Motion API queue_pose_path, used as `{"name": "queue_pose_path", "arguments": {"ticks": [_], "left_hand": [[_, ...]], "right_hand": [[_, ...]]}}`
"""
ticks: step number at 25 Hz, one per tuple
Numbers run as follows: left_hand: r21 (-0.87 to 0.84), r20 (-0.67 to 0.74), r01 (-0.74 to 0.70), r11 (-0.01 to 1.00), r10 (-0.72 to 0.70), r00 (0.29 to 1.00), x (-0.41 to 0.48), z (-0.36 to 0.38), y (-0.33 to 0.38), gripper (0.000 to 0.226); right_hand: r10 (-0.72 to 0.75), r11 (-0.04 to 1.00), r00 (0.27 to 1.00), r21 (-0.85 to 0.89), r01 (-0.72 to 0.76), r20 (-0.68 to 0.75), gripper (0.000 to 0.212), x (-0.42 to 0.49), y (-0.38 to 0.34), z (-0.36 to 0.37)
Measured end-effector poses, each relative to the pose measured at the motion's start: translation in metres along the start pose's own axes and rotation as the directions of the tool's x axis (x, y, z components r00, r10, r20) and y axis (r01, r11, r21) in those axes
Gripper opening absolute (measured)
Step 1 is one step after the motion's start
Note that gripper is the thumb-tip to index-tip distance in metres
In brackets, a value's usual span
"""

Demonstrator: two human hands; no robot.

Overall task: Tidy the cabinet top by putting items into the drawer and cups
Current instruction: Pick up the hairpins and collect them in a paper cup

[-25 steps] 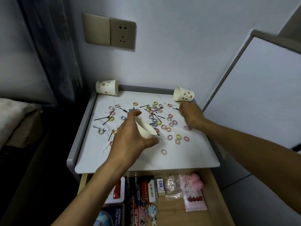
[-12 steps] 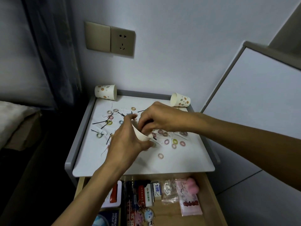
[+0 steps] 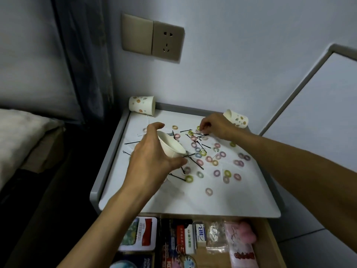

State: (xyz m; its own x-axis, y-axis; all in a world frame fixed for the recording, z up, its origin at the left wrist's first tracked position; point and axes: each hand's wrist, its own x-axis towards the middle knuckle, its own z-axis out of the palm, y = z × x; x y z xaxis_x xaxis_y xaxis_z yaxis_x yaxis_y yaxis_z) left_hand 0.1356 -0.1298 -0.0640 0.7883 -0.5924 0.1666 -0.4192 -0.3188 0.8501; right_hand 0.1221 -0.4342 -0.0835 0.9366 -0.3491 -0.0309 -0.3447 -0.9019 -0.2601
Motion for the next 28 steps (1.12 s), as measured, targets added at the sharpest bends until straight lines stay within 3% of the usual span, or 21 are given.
{"name": "queue_pose_path", "arguments": {"ticks": [7,12,17,28], "left_hand": [[0.004,0.006,0.009,1.0,-0.009,1.0,0.002,-0.002,0.001,0.093],[0.003,0.004,0.02,1.0,-0.02,1.0,0.002,-0.001,0.001,0.094],[-0.003,0.006,0.021,1.0,-0.021,1.0,0.003,0.001,0.0,0.094],[-0.037,-0.003,0.027,0.999,-0.027,1.0,0.004,-0.001,-0.001,0.093]], "right_hand": [[-0.071,0.997,0.997,-0.038,0.071,0.004,0.018,0.004,0.02,0.015],[-0.062,0.996,0.998,-0.07,0.063,0.016,0.006,0.002,0.022,0.017],[-0.052,0.968,0.998,-0.242,0.058,0.031,0.011,-0.013,0.023,0.023],[-0.069,0.994,0.994,-0.094,0.061,-0.085,0.011,0.005,-0.004,0.034]]}}
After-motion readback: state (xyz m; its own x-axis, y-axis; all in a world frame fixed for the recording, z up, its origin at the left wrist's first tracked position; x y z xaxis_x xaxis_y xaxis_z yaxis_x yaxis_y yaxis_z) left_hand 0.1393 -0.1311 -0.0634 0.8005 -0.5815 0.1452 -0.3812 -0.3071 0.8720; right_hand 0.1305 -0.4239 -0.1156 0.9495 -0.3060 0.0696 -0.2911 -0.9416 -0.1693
